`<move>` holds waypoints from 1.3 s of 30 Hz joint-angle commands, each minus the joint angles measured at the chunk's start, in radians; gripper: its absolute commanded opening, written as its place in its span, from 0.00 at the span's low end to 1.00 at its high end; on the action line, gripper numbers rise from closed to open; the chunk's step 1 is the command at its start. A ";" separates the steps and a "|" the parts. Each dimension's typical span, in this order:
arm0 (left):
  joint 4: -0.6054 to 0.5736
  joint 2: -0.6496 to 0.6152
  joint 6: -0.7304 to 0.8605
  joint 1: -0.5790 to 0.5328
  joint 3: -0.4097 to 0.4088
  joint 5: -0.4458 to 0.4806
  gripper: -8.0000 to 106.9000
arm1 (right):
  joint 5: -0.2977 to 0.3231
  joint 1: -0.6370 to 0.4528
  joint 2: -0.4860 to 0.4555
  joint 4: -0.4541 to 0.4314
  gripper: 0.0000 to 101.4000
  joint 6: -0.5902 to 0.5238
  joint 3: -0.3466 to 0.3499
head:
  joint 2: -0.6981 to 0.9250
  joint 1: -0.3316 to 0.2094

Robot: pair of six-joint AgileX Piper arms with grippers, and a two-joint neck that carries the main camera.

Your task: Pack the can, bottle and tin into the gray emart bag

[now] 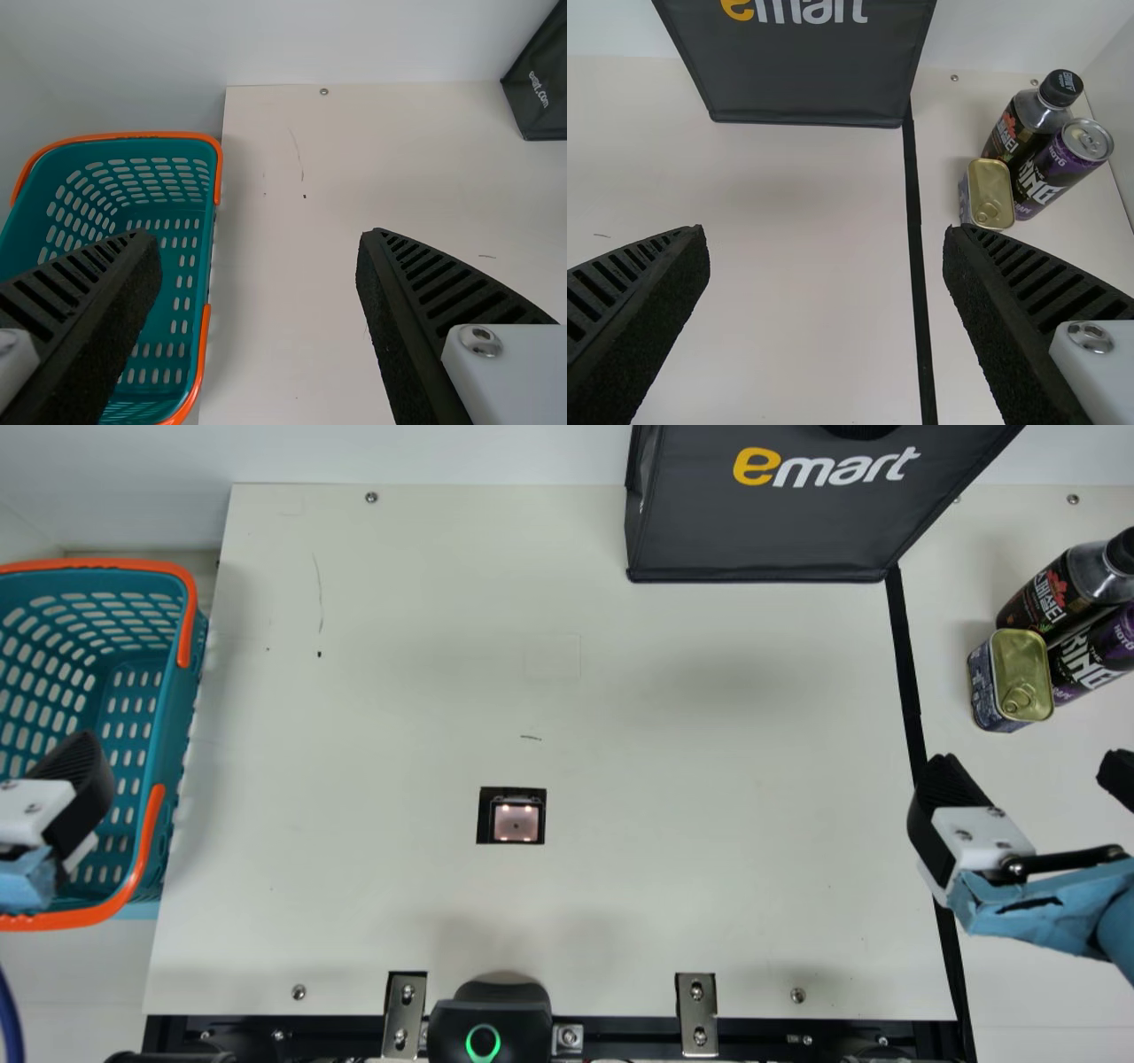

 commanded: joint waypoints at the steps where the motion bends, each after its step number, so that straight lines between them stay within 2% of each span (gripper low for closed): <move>1: 0.000 0.000 0.000 0.000 0.000 0.000 0.85 | 0.000 0.000 0.000 0.000 0.90 0.000 0.000 | -0.022 -0.051; 2: 0.000 0.000 0.000 0.000 0.000 0.000 0.85 | 0.000 0.000 0.000 0.000 0.90 0.000 0.000 | -0.066 -0.095; 13: 0.000 0.000 0.000 0.000 0.000 0.000 0.85 | 0.000 0.000 0.000 0.000 0.90 0.000 0.000 | -0.320 -0.340; 39: 0.000 0.000 0.000 0.000 0.000 0.000 0.85 | 0.000 0.000 0.000 0.000 0.90 0.000 0.000 | -0.320 -0.340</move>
